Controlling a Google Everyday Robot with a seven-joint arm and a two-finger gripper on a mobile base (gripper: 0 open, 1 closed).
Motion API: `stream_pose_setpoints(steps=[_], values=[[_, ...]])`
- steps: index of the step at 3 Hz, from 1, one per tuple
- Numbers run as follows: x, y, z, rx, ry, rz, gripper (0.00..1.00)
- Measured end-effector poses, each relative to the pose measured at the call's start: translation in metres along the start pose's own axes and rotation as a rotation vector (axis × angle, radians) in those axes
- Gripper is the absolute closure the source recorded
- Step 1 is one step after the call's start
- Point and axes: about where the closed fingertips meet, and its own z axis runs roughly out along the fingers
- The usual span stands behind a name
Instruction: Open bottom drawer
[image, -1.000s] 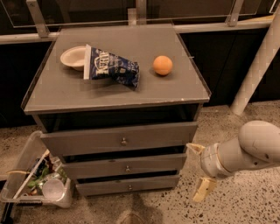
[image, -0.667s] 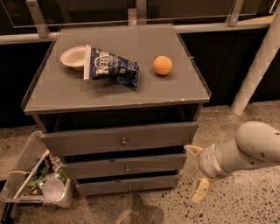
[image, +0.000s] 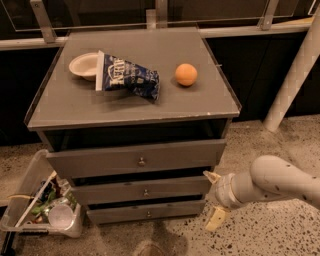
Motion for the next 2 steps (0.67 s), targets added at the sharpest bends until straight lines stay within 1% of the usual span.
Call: stream_pose_setpoints(steps=[1,2], values=[[0.019,-0.014,0.038,0.038,-0.052,0.012,0.00],[0.037,-0.024,0.066,0.062,-0.107,0.011,0.00]])
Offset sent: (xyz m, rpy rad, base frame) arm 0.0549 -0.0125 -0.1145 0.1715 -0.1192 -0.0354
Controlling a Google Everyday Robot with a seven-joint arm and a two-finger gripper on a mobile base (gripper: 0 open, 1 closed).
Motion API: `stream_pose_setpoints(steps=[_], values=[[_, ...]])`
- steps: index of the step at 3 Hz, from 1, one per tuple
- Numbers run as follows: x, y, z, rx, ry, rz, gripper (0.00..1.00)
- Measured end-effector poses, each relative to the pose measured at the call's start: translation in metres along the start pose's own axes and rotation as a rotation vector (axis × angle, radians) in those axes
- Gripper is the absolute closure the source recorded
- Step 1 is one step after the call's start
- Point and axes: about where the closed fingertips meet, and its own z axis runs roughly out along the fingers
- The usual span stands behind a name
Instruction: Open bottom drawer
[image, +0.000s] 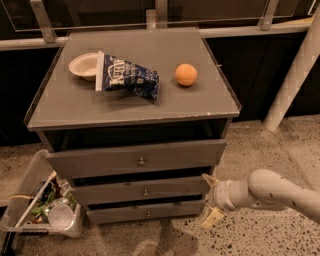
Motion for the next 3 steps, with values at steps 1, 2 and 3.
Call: stream_pose_setpoints(steps=[1,2,3], values=[[0.030,-0.002,0.034,-0.006,-0.026,0.025,0.00],[0.030,-0.001,0.034,-0.007,-0.026,0.025,0.00],[0.034,0.013,0.046,-0.029,-0.019,0.016,0.00]])
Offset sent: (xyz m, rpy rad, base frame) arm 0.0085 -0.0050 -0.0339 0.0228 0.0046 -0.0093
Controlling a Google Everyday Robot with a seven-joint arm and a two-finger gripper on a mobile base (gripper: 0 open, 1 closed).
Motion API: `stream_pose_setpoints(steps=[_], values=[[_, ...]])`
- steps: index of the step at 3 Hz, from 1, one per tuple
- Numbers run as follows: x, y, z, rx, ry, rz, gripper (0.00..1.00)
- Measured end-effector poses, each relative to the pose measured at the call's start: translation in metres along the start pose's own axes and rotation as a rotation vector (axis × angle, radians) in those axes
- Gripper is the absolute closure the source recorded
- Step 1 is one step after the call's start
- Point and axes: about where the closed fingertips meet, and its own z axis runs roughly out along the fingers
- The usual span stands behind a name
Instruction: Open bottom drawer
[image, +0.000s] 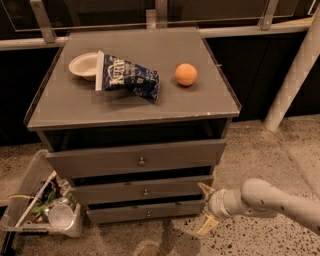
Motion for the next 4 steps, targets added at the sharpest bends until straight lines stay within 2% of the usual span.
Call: stream_pose_setpoints(steps=[3,4], values=[[0.063,0.027,0.091,-0.076,0.019,0.068,0.00],[0.081,0.028,0.126,-0.092,0.042,0.064,0.00]])
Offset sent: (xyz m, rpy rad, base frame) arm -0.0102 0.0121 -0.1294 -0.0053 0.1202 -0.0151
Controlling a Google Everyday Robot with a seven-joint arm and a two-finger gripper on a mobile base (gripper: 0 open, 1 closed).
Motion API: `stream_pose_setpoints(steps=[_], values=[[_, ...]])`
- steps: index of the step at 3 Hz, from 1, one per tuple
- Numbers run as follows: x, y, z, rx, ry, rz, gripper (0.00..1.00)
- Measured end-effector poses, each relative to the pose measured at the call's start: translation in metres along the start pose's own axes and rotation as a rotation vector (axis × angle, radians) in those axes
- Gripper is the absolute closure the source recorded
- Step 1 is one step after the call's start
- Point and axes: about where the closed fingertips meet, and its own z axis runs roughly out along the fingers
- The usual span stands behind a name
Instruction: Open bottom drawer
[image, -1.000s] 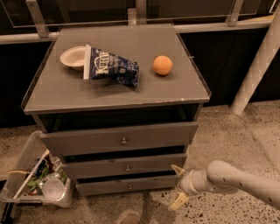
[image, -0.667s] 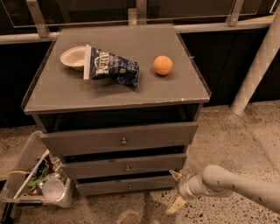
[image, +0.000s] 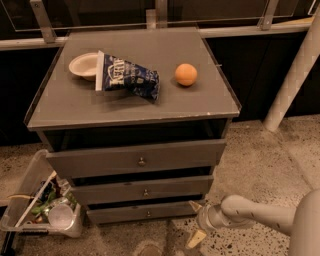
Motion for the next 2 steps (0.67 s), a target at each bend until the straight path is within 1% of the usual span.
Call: stream_pose_setpoints(steps=[1,2], values=[[0.000,0.000,0.000,0.000,0.000,0.000,0.00],[0.000,-0.003,0.011,-0.006,-0.022,-0.018,0.00]])
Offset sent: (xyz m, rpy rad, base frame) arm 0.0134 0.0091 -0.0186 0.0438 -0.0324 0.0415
